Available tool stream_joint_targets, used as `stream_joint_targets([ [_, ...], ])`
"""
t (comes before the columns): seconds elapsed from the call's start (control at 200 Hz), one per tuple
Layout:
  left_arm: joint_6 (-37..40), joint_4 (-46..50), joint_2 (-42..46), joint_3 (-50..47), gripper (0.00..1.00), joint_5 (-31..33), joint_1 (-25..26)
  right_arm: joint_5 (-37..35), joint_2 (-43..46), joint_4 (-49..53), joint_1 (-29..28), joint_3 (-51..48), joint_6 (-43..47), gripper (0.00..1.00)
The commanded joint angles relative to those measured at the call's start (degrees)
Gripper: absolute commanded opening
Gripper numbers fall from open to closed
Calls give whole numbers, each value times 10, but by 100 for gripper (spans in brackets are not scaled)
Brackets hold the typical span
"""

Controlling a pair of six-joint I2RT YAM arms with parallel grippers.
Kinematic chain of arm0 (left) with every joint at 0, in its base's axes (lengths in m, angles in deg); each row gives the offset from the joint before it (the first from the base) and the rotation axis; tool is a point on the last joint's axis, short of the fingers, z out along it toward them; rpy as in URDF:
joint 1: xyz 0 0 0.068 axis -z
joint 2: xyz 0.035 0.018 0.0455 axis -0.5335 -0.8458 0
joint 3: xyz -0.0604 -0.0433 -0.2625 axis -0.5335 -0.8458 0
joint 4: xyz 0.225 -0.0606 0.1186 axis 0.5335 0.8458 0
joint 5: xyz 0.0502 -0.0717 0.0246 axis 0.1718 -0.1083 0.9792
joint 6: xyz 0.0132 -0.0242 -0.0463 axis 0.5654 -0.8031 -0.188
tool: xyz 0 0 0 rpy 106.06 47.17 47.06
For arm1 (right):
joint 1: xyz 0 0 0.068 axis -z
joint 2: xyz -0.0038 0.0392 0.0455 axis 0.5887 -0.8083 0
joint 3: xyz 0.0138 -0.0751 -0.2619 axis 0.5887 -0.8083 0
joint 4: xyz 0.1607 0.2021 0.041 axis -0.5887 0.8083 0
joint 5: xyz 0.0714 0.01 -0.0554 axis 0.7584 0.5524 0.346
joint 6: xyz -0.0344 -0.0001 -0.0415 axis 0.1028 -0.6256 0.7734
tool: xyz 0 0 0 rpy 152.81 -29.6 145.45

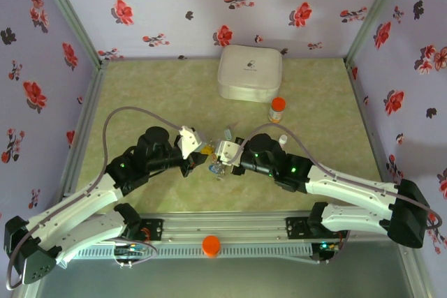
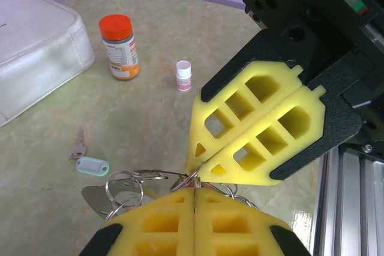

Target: Put the keys on the keyring

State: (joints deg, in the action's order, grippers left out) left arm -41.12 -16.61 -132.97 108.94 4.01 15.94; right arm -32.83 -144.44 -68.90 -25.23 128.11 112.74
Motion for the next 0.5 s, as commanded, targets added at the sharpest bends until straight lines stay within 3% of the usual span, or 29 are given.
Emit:
stream_joint_targets([
  [0.0, 11, -22, 4, 3, 0, 19, 3, 15, 10, -15, -6, 24, -10, 0],
  [0.495, 13, -27, 5, 1, 0, 8, 8, 24, -4, 1, -6, 36, -2, 0],
])
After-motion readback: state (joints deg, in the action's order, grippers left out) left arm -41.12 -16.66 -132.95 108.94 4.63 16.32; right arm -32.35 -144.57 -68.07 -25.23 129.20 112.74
